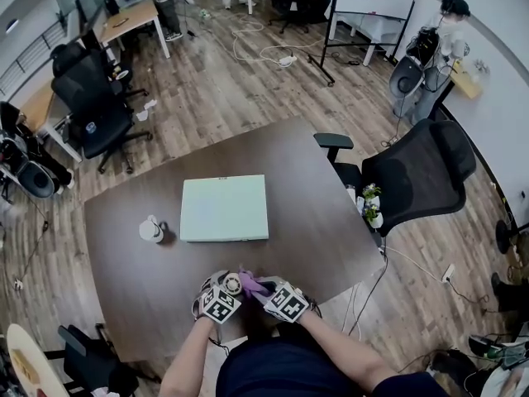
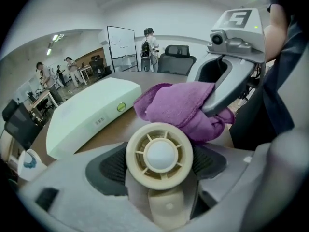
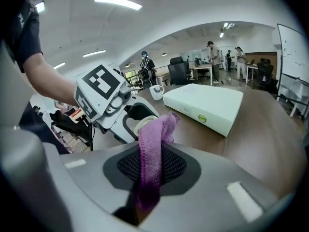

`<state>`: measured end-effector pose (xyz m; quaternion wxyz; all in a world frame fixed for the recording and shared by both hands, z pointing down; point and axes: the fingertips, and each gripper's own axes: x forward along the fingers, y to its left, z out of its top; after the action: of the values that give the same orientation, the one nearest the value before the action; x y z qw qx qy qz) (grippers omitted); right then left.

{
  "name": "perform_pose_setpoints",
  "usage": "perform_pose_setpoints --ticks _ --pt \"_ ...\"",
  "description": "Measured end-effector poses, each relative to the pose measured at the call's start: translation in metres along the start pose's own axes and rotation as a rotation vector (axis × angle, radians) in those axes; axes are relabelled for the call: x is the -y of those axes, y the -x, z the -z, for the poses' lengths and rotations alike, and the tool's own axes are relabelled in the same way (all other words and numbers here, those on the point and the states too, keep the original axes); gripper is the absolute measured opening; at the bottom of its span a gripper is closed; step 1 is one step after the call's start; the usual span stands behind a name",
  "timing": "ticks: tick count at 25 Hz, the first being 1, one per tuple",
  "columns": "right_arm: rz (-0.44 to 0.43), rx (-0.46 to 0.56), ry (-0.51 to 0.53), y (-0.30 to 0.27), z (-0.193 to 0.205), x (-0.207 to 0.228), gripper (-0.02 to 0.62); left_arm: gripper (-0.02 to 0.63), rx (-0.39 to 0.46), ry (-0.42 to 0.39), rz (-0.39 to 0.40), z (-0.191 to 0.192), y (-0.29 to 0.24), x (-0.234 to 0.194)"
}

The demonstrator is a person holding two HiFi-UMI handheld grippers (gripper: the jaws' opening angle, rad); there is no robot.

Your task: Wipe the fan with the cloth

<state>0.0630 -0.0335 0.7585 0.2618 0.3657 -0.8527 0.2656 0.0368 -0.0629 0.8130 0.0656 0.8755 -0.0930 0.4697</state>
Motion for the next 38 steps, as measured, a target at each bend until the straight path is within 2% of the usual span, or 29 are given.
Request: perform_pose_setpoints --ticks 4,9,17,25,28,33,38 --pt "-0.029 0.051 0.014 0.016 -0.029 -0.011 0.081 0.379 0.073 -0.007 -0.015 -0.023 0.024 -0.001" --pt "-0.003 0.149 0.037 0.041 -0.065 -0.013 0.080 0.379 0.190 0.036 -0.042 -0.056 0.055 -0.008" --pt "0.065 0.243 0.156 0.078 -0.116 -0.015 0.080 0.379 0.319 0.079 -0.101 -0.097 0.096 -0.012" --pt "0.092 0.334 0.278 0.106 -0.174 -0.025 0.080 0.379 0.422 0.046 -0.132 -0.123 0.143 -0.009" --pt "0.071 0.352 0.331 0.112 -0.182 -0.030 0.080 0.380 0.439 0.043 -0.102 -0.127 0.149 0.002" --pt "-0.045 0.359 0.450 0.119 -0.188 -0.043 0.080 0.380 0.431 -0.022 -0.027 -0.127 0.158 0.027" --pt "-0.067 0.390 0.464 0.120 -0.202 -0.052 0.080 0.380 0.500 -0.068 0.054 -0.140 0.172 0.048"
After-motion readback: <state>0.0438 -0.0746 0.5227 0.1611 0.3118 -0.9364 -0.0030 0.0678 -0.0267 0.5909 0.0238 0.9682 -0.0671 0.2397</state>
